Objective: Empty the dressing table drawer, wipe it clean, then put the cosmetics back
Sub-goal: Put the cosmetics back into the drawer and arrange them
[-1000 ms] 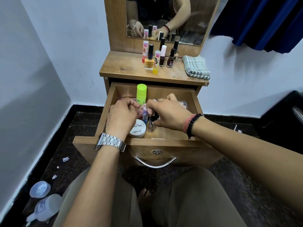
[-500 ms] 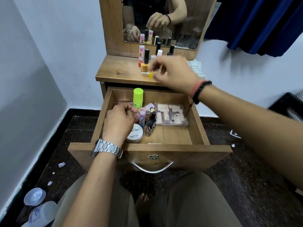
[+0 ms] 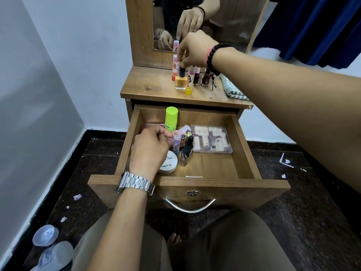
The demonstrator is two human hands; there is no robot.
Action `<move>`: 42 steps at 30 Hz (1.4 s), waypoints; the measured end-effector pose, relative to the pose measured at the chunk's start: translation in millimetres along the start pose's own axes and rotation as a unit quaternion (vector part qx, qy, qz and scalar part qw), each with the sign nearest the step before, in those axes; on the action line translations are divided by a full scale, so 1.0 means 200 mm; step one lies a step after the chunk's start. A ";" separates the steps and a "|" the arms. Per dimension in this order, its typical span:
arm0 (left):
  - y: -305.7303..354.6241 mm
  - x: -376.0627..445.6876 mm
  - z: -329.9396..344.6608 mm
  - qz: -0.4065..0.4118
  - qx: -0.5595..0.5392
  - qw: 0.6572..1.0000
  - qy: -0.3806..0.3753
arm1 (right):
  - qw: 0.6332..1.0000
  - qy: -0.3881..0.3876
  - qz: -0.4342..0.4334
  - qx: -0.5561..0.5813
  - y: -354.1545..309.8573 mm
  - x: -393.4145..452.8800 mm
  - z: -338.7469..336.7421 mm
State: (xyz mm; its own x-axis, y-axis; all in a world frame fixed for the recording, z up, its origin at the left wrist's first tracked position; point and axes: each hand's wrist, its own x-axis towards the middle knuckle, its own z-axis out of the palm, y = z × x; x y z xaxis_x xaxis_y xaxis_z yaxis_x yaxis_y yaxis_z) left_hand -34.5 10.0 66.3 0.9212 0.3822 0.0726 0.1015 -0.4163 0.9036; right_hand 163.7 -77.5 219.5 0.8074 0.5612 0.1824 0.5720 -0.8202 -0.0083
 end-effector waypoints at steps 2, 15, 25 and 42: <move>0.00 0.00 -0.01 -0.004 0.000 1.000 0.000 | 1.000 -0.007 -0.006 -0.012 -0.01 0.02 0.01; 0.02 -0.01 -0.01 -0.013 -0.005 1.000 -0.011 | 0.987 0.144 -0.046 0.050 -0.10 -0.32 -0.27; 0.05 -0.03 -0.02 -0.020 0.033 0.999 -0.010 | 0.998 0.012 0.045 -0.029 0.12 -0.99 0.05; 0.07 -0.04 -0.03 0.001 0.098 0.995 0.003 | 0.991 -0.035 0.101 -0.086 0.26 -1.09 0.40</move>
State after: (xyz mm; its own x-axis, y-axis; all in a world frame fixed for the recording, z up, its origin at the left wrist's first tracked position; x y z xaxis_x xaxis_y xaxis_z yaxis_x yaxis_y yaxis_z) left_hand -42.6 4.9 81.1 0.9192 0.3862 0.0773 0.1718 -0.5698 0.8036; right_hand 29.0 -232.7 101.7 0.9140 0.3857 0.1262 0.3700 -0.9197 0.1310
